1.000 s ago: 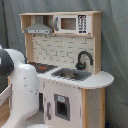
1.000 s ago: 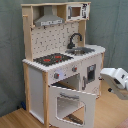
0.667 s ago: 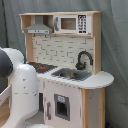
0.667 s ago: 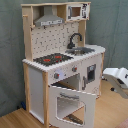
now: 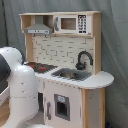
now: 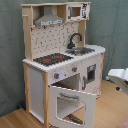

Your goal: Play with the kitchen

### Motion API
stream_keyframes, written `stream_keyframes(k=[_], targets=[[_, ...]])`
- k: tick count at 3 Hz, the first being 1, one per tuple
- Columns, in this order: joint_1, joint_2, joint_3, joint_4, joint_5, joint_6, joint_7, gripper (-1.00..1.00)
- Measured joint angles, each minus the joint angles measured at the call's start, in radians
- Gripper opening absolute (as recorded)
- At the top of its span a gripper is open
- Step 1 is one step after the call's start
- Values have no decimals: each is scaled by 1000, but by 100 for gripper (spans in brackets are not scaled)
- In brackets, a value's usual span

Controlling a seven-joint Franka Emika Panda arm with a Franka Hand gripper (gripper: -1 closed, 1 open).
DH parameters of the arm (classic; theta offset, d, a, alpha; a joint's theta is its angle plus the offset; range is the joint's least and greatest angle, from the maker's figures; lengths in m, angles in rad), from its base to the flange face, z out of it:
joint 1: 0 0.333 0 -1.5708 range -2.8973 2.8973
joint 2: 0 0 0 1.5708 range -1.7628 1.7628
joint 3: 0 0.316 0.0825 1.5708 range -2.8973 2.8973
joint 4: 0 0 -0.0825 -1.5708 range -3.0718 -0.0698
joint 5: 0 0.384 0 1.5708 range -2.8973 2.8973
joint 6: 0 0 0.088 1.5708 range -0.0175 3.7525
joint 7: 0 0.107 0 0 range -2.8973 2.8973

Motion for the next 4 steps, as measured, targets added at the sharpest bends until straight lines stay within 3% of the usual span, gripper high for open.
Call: stream_keyframes(k=[4], targets=[[-56, -264, 46, -101, 185, 172, -240, 100]])
